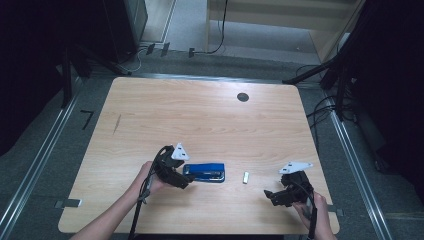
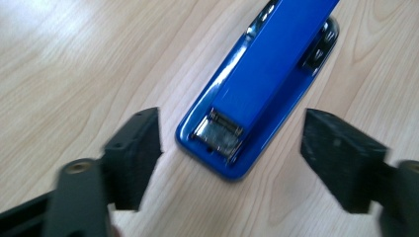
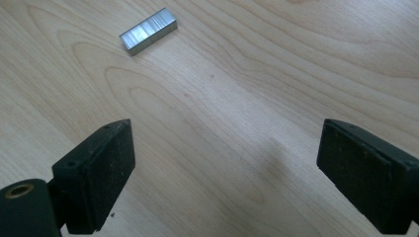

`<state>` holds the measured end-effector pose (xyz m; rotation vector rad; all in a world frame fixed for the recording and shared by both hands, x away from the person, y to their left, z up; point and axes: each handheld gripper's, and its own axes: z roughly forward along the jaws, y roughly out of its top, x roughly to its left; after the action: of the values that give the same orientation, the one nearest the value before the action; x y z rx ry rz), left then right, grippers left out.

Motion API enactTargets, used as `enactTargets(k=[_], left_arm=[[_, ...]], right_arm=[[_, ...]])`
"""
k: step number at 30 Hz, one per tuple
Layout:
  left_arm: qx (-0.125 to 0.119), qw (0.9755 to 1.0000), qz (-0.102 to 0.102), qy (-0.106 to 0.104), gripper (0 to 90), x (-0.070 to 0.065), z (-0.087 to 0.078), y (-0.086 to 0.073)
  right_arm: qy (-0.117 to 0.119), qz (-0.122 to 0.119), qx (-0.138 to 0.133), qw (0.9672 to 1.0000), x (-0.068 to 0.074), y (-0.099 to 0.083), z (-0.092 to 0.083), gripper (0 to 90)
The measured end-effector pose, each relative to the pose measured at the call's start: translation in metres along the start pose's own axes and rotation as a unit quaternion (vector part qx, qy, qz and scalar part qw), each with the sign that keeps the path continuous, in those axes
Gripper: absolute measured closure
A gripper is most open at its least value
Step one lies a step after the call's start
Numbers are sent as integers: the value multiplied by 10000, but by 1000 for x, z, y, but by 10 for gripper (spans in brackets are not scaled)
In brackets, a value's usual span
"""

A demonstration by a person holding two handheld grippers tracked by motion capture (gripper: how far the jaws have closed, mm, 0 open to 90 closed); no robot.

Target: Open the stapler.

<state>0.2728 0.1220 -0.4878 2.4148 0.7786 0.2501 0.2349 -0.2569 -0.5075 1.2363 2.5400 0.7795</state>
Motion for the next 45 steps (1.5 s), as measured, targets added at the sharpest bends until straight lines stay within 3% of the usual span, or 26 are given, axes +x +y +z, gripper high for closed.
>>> enactTargets(k=[7, 12, 17, 20, 24, 33, 38, 45], left_arm=[[-180, 9998, 39, -43, 152, -3, 5, 12], [-280, 9996, 63, -44, 142, -7, 10, 21], [-336, 9994, 82, -81, 143, -8, 14, 27], [-366, 9992, 90, -97, 145, -9, 17, 30], [-327, 9992, 164, -146, 186, -12, 20, 35], [-350, 9980, 431, -306, 249, -23, 27, 45], [-317, 9966, 657, -392, 348, -29, 32, 48], [-335, 9956, 767, -411, 396, -33, 35, 51]], right_arm=[[103, 77, -18, 9999, 1, 2, 2, 61], [191, 428, -51, 9989, 9, 14, 2, 109], [297, 367, -162, 9988, 19, 21, 0, 129], [238, 279, -165, 9992, 22, 22, 0, 128], [273, 161, -249, 9992, 27, 23, -1, 82], [279, 158, -182, 9993, 28, 21, 1, 33], [228, 132, -222, 9994, 29, 22, 1, 22], [252, 14, -179, 9995, 35, 26, 5, 22]])
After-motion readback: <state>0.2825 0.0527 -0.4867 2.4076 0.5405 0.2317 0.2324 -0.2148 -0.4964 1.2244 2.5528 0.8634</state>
